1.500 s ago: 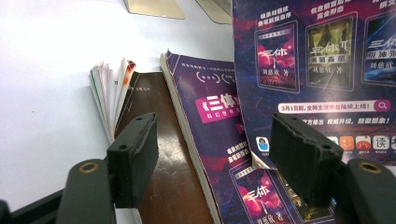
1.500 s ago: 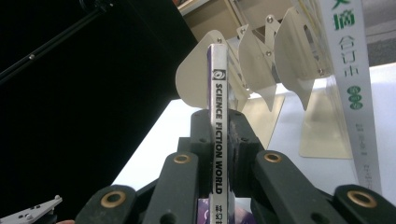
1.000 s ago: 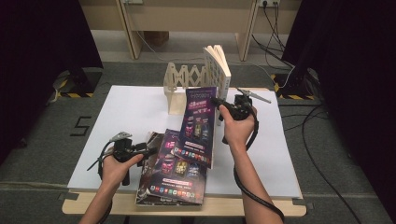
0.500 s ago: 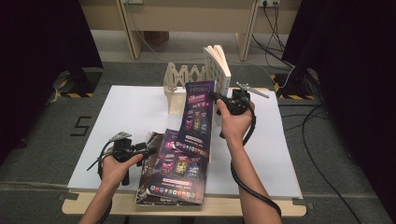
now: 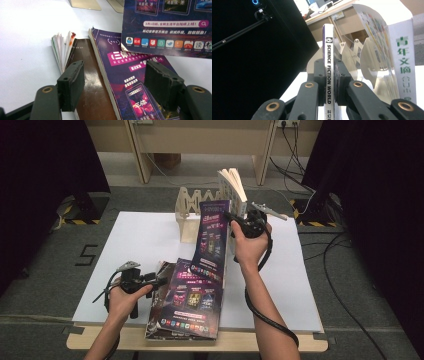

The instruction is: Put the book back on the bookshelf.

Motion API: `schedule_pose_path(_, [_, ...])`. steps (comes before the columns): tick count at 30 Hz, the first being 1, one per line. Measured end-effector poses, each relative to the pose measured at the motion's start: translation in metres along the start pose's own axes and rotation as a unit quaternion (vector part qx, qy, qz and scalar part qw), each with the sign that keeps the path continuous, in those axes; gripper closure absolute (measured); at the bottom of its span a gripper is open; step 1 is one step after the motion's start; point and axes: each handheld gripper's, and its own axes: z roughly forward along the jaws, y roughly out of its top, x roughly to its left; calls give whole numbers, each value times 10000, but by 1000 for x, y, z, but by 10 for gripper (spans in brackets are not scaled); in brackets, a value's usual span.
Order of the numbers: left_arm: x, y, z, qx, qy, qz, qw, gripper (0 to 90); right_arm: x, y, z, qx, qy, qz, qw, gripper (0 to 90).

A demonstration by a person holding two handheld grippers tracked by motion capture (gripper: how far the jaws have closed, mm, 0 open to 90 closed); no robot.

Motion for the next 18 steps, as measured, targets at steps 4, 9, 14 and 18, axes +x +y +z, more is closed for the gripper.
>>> schedule_pose_path(4, [0, 0, 0, 8, -3, 7, 10000, 319, 0, 3, 1, -68, -14, -31, 10000, 834])
schedule_pose_path(9, [0, 0, 0, 8, 5, 17, 10000, 318, 2, 6, 2, -111, -43, -88, 9999, 834])
schedule_pose_path(14, [1, 0, -1, 7, 5, 15, 10000, 318, 3, 10, 3, -182, -81, -102, 9997, 834])
schedule_pose_path(18, [2, 0, -1, 3, 10, 10, 10000, 318, 4, 11, 5, -211, -112, -127, 9996, 834])
